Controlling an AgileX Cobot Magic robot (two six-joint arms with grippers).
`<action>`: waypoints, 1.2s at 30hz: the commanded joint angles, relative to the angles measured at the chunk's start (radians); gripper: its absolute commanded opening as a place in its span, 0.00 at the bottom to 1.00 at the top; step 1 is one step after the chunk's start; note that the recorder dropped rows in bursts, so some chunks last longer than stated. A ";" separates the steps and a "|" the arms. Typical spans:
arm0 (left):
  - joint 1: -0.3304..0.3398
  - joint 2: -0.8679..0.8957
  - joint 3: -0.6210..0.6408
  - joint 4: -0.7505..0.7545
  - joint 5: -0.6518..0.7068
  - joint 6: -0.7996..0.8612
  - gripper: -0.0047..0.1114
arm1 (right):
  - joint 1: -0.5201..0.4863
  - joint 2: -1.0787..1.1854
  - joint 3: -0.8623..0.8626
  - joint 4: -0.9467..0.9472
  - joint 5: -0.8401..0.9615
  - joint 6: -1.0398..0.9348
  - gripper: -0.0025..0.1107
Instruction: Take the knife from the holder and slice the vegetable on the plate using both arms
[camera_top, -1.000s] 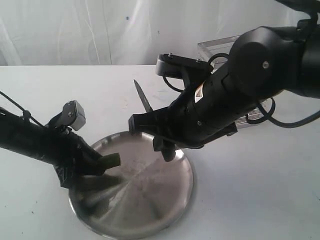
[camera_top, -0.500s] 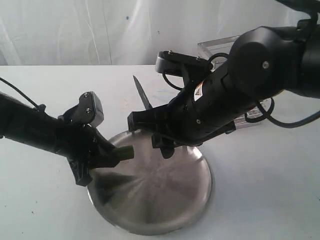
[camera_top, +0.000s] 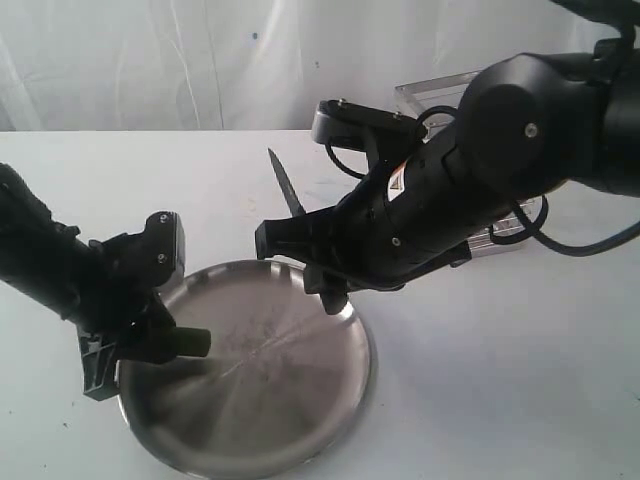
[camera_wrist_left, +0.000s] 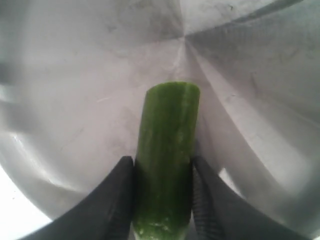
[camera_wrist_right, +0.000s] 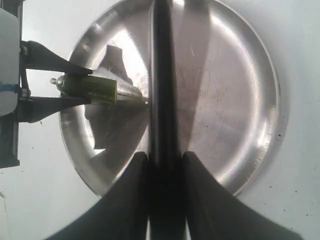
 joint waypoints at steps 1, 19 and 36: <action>-0.007 -0.010 0.002 0.109 0.020 -0.075 0.04 | -0.007 -0.012 0.002 0.004 -0.009 0.001 0.02; 0.013 -0.010 0.002 0.451 0.151 -0.363 0.04 | -0.007 -0.012 0.002 0.034 0.001 0.001 0.02; 0.084 -0.010 0.002 0.476 0.138 -0.552 0.04 | -0.007 -0.012 0.002 0.048 -0.005 -0.006 0.02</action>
